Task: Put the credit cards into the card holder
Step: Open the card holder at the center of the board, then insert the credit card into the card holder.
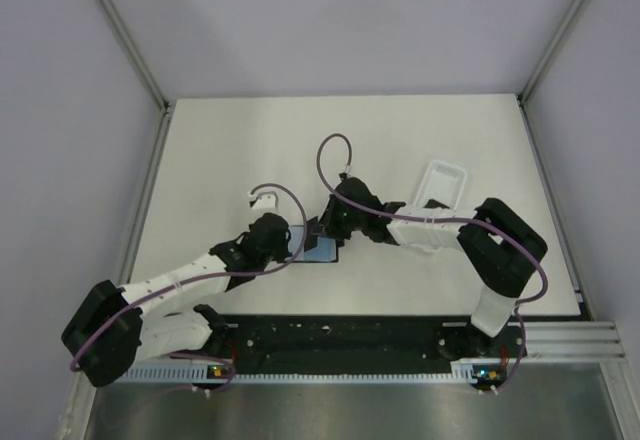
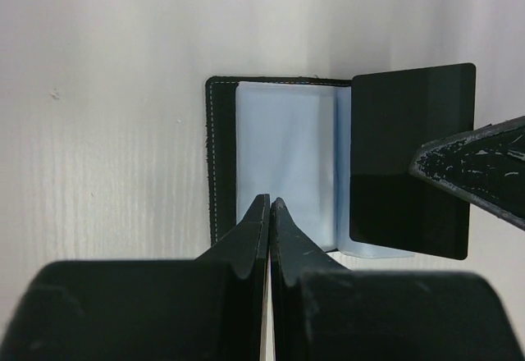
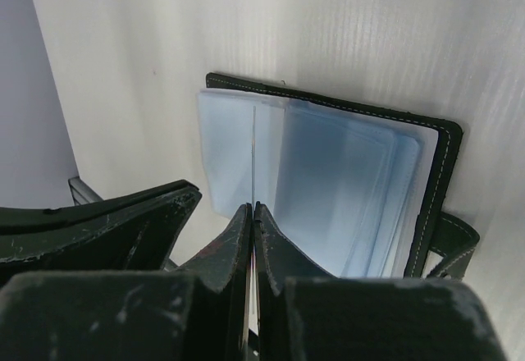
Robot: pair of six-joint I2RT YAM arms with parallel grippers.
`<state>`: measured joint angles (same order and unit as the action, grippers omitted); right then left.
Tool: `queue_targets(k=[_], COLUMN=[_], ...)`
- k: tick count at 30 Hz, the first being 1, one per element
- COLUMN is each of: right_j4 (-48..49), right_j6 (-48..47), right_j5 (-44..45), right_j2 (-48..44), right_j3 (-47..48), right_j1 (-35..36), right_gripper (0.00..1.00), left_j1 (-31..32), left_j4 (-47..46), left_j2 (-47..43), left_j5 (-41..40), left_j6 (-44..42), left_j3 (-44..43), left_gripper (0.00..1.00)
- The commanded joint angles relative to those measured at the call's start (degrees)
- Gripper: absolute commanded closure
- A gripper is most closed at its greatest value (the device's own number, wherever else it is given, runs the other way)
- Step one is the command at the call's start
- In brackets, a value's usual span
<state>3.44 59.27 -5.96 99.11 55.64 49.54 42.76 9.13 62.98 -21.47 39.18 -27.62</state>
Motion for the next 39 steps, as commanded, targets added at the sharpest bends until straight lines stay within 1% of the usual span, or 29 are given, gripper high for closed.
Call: queue_targets(k=[1, 8, 16, 23, 29, 32, 39], right_j4=[5.61, 6.84, 5.70, 4.03, 2.45, 1.75, -0.54], right_j6=[1.99, 1.82, -0.11, -1.34, -2.92, -3.80, -6.09], right_j5=[-0.99, -0.81, 0.59, 1.12, 2.44, 3.05, 3.23], right_j2=[1.78, 3.02, 3.90, 3.90, 2.41, 1.18, -1.20], right_j3=[1.41, 0.09, -0.53, -1.41, -2.81, -3.43, -3.96], right_j1=[1.09, 1.09, 1.18, 1.26, 1.26, 1.18, 0.91], right_gripper=[1.00, 1.00, 1.00, 1.00, 1.00, 1.00, 1.00], left_j1=[-1.62, -3.30, -3.74, -3.74, -3.74, -3.48, -1.20], left_j4=[0.45, 1.42, 3.18, 3.18, 0.99, -0.68, -3.15], left_j2=[-0.14, 2.05, 7.06, 8.12, 9.79, 10.85, 11.55], left_j5=[-1.91, -1.64, -1.99, -2.26, 1.34, 4.41, 7.41], left_j6=[0.99, 2.30, 4.59, 5.21, 4.85, 5.82, 8.54], left_j3=[0.72, 0.20, -1.74, -1.65, -1.04, -0.42, 0.98], left_gripper=[1.00, 1.00, 1.00, 1.00, 1.00, 1.00, 1.00])
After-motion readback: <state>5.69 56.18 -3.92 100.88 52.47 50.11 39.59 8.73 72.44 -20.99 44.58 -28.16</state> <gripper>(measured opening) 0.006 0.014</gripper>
